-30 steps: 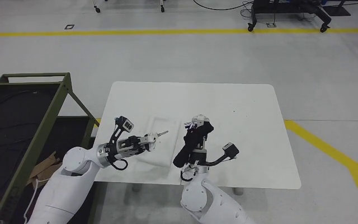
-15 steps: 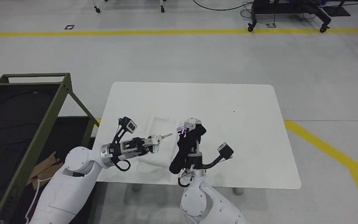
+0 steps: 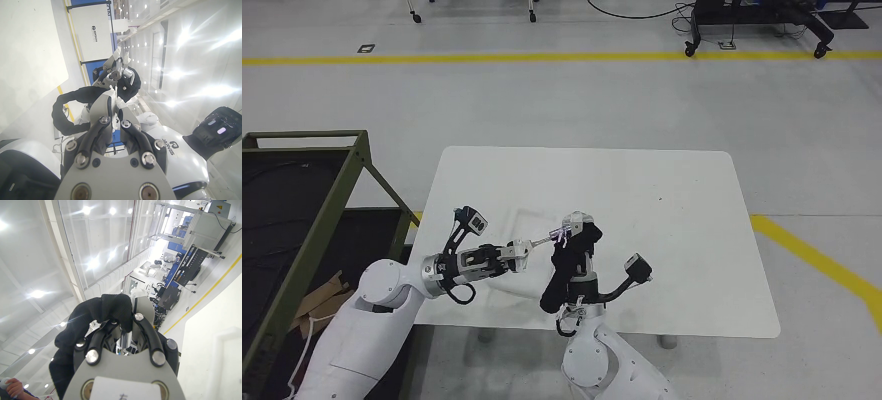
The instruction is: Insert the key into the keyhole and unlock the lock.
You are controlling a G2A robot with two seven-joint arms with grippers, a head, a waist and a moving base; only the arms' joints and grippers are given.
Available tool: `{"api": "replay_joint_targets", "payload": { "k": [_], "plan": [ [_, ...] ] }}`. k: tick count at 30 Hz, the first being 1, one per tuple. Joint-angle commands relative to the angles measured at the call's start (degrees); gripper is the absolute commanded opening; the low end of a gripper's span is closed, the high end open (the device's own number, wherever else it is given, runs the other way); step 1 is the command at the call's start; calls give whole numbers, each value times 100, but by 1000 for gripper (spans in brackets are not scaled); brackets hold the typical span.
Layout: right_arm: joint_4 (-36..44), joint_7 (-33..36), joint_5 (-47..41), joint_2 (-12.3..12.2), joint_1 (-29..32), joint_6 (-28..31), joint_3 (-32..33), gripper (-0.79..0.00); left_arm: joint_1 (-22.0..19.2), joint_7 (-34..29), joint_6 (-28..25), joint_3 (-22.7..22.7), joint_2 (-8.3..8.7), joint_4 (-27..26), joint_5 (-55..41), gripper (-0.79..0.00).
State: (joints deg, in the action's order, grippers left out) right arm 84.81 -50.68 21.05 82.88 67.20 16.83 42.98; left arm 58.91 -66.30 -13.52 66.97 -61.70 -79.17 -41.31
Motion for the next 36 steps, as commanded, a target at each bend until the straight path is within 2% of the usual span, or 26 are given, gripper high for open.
{"api": "replay_joint_targets", "payload": {
  "k": [1, 22, 36],
  "plan": [
    [-18, 35, 23, 27, 5, 1, 34, -785, -6, -15, -11, 11, -4, 16, -10, -785],
    [-42, 489, 109, 289, 163, 55, 345, -785, -39, 16, 4, 85, -39, 107, 22, -785],
    [54, 848, -225, 431, 339, -22, 585, -785, 15, 135, -149, 114, -57, 60, 213, -785]
  ]
}}
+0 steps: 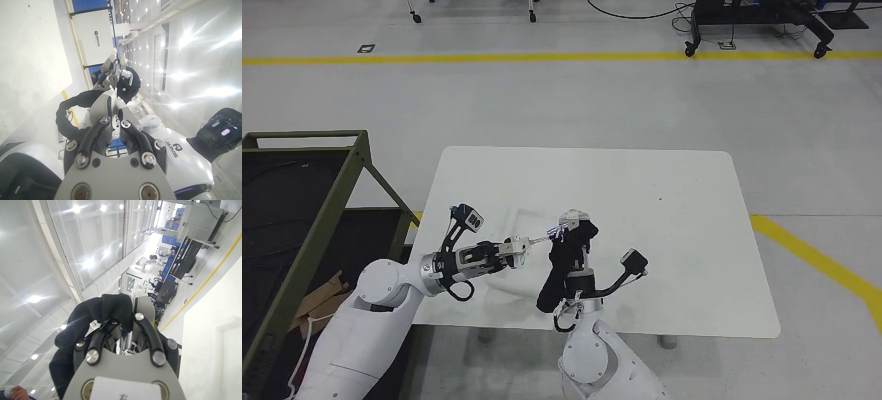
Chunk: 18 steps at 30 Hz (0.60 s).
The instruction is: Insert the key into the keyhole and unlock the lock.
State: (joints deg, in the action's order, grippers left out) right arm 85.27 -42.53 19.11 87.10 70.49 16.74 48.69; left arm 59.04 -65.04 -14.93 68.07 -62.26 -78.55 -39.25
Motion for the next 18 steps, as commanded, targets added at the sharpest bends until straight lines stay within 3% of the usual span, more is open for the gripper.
{"api": "replay_joint_targets", "payload": {
  "k": [1, 6, 18],
  "plan": [
    [17, 55, -78, 20, 24, -25, 32, -785, 6, 25, -23, 10, -3, -2, 14, -785],
    [153, 244, -744, 94, 74, -278, 160, -785, 28, 20, -185, 27, -7, -31, 73, -785],
    [354, 521, -1067, 129, 209, -456, 355, -785, 213, 290, -331, -3, -27, -188, 95, -785]
  ]
}}
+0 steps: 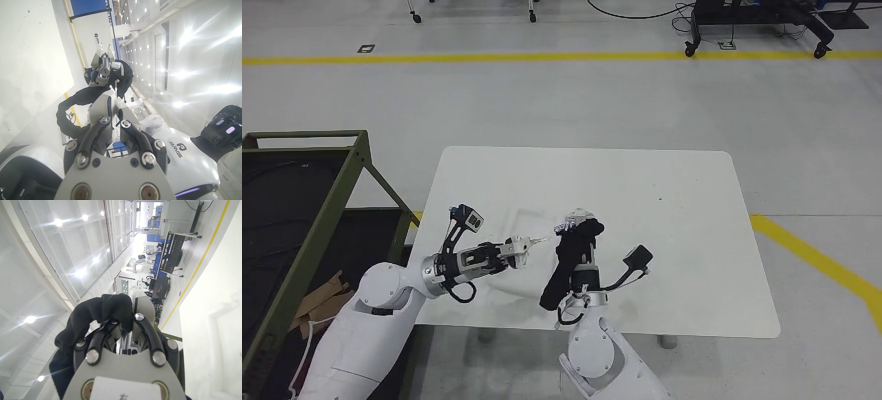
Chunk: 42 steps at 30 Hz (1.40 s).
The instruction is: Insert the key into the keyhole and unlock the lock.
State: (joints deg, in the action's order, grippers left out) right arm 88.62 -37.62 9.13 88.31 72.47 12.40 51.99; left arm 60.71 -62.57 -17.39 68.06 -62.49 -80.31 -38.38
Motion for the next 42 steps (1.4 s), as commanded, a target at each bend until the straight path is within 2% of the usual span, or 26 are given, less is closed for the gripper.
{"api": "replay_joint_targets", "payload": {
  "k": [1, 6, 42],
  "plan": [
    [55, 56, -167, 18, 28, -11, 48, -785, 80, 93, -132, -10, -8, 0, 37, -785],
    [82, 136, -216, 54, 68, 24, 129, -785, 151, 214, -309, -3, -43, 22, -198, -785],
    [119, 337, 337, 156, 220, 259, 282, -785, -173, 301, -33, -216, -190, 351, 52, -785]
  ]
}}
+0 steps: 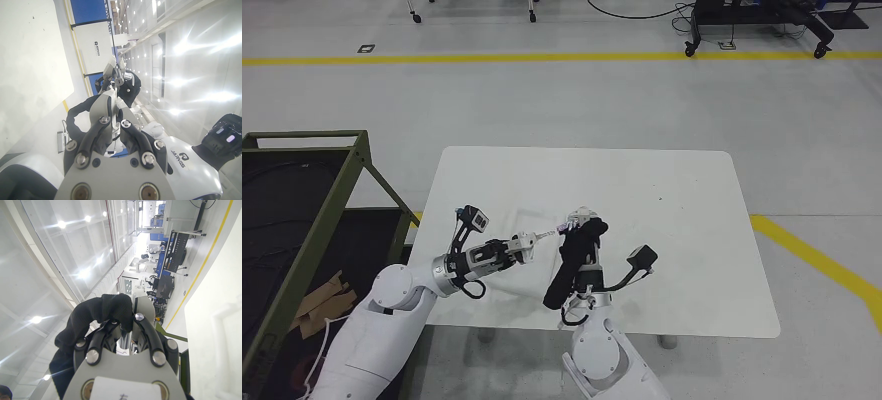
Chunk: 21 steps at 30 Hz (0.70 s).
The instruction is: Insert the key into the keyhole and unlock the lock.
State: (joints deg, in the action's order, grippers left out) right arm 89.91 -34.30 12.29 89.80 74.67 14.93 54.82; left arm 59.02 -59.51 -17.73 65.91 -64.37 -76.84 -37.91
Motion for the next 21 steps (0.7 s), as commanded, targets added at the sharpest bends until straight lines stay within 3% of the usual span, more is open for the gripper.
{"api": "replay_joint_targets", "payload": {
  "k": [1, 21],
  "plan": [
    [-20, 8, 30, 14, 1, 12, 0, -785, -8, -10, 5, -2, -5, 8, 8, -785],
    [-69, 26, 121, 56, -9, -10, 12, -785, 98, -141, -138, 106, -20, -24, 15, -785]
  ]
}}
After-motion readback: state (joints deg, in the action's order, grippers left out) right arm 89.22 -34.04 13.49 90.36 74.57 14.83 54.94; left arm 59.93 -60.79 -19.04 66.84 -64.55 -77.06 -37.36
